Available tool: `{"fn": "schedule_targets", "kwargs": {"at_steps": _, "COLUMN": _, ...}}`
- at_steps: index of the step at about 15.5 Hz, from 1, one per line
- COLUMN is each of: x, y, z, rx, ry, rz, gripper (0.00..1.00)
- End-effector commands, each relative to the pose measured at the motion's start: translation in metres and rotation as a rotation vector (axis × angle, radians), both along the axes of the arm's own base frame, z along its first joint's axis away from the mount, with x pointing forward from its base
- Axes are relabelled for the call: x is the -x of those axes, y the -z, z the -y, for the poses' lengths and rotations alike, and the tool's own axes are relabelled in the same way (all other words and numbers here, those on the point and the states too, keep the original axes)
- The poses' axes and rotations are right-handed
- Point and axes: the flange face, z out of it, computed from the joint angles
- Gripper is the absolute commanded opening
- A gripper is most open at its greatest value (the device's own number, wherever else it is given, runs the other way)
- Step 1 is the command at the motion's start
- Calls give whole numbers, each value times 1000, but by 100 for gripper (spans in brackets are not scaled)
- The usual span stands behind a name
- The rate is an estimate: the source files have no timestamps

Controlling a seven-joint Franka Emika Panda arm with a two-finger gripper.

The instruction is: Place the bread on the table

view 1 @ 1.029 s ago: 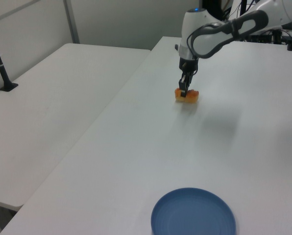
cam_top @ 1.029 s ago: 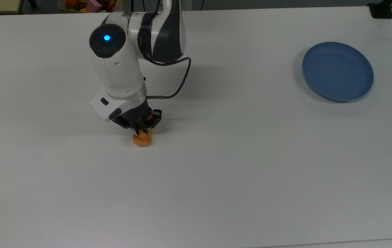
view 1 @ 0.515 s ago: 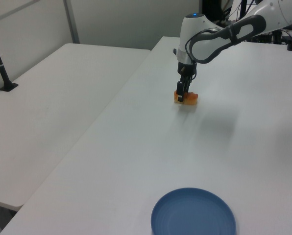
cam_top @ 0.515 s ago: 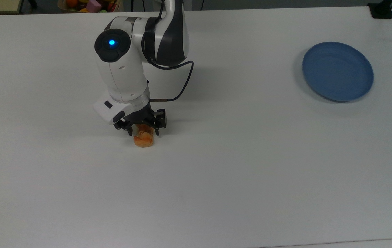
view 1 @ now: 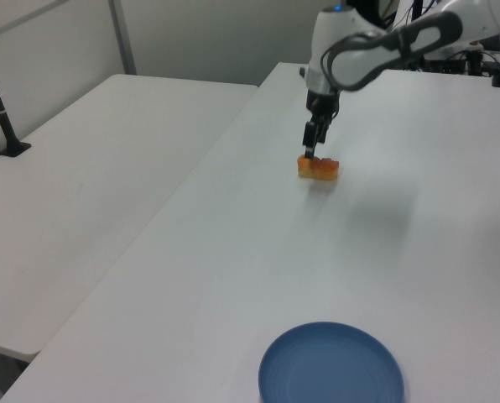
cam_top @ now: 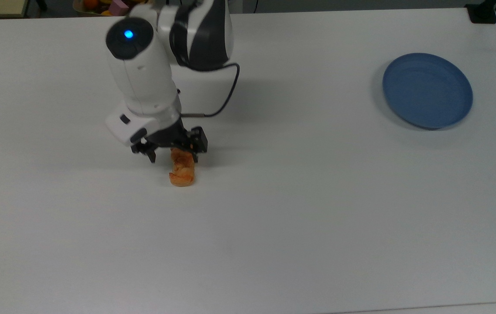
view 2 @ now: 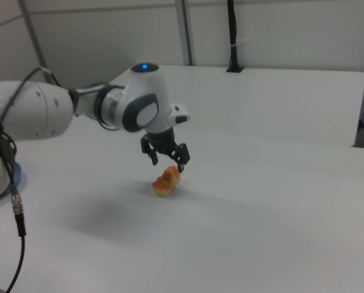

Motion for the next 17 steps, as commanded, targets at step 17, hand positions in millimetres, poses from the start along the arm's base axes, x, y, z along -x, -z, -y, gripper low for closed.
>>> {"fn": "schedule_targets", "kwargs": {"at_steps": 17, "x": 123, "y": -197, "z": 99, "rx": 105, "ry": 296, "rz": -80, "gripper": 100}}
